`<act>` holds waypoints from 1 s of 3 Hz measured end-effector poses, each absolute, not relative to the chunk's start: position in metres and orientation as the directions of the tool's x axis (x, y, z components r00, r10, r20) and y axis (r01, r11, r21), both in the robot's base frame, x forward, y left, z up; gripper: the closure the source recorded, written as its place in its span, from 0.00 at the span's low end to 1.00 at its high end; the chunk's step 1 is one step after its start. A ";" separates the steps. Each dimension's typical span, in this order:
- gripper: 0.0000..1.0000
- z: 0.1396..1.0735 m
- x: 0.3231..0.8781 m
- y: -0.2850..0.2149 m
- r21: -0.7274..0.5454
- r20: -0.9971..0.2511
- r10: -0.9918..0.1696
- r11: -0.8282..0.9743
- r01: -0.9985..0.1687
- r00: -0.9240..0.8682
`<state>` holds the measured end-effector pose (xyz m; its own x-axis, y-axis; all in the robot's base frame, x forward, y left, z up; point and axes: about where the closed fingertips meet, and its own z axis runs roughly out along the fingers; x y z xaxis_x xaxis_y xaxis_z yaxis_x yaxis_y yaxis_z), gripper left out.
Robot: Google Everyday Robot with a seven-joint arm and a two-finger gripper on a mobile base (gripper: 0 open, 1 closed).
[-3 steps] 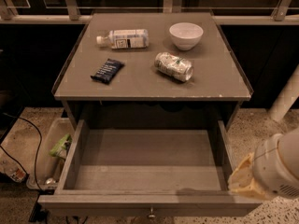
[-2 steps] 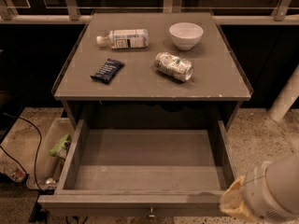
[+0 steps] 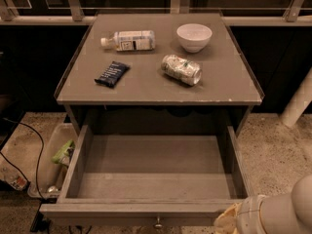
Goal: Close top drawer
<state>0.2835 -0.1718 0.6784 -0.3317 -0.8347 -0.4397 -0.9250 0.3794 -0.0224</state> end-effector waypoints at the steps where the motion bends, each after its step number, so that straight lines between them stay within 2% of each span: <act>1: 1.00 0.651 0.279 -0.164 -0.010 -0.457 -0.824 0.382 -0.924 -0.335; 2: 0.83 0.649 0.280 -0.164 -0.013 -0.458 -0.823 0.384 -0.923 -0.336; 3: 0.59 0.649 0.280 -0.164 -0.013 -0.458 -0.823 0.384 -0.923 -0.336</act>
Offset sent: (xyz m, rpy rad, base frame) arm -0.0036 0.0068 -0.0233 0.0197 0.0032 -0.0019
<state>0.2799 -0.1638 0.6490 -0.3359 -0.8230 -0.4580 -0.9233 0.3838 -0.0127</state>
